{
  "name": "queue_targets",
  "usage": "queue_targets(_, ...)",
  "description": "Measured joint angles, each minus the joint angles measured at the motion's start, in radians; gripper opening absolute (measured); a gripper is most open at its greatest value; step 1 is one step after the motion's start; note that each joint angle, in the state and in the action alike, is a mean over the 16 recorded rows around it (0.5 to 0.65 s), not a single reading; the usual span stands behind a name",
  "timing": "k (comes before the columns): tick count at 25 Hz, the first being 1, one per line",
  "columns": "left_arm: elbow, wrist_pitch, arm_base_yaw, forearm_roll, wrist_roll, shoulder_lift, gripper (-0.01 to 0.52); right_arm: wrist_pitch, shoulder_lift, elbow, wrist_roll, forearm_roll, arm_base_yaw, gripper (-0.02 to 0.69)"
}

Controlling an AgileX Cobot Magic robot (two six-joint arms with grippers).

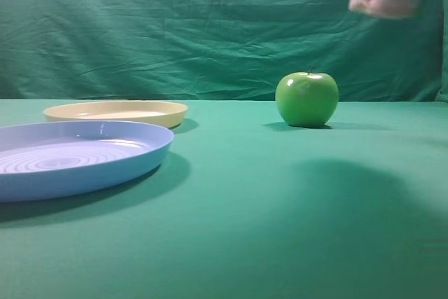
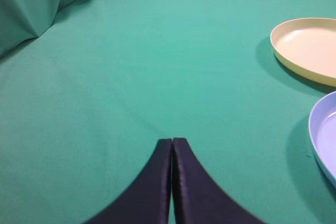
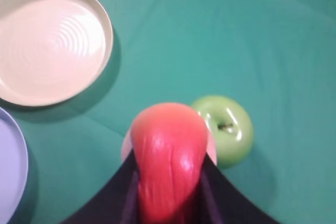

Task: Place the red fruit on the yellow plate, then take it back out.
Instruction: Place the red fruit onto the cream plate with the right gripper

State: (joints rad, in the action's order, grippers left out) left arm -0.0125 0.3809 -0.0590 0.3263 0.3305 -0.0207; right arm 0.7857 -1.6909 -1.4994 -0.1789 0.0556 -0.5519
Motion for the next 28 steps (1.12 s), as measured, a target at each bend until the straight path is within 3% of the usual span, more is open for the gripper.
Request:
queue_targets(12, 0.0, 0.0, 0.0, 0.0, 0.0, 0.0, 0.0, 0.013, -0.441, -0.451, -0.165, 0.155, -0.128, 0.173)
queue_targets(20, 0.0, 0.0, 0.0, 0.0, 0.0, 0.0, 0.0, -0.028, -0.67, -0.605, -0.245, 0.217, -0.176, 0.176)
queue_targets(23, 0.0, 0.0, 0.0, 0.0, 0.0, 0.0, 0.0, -0.05, -0.715, -0.626, -0.257, 0.225, -0.186, 0.21)
queue_targets(28, 0.0, 0.0, 0.0, 0.0, 0.0, 0.0, 0.0, -0.081, -0.749, -0.635, -0.272, 0.233, -0.194, 0.344)
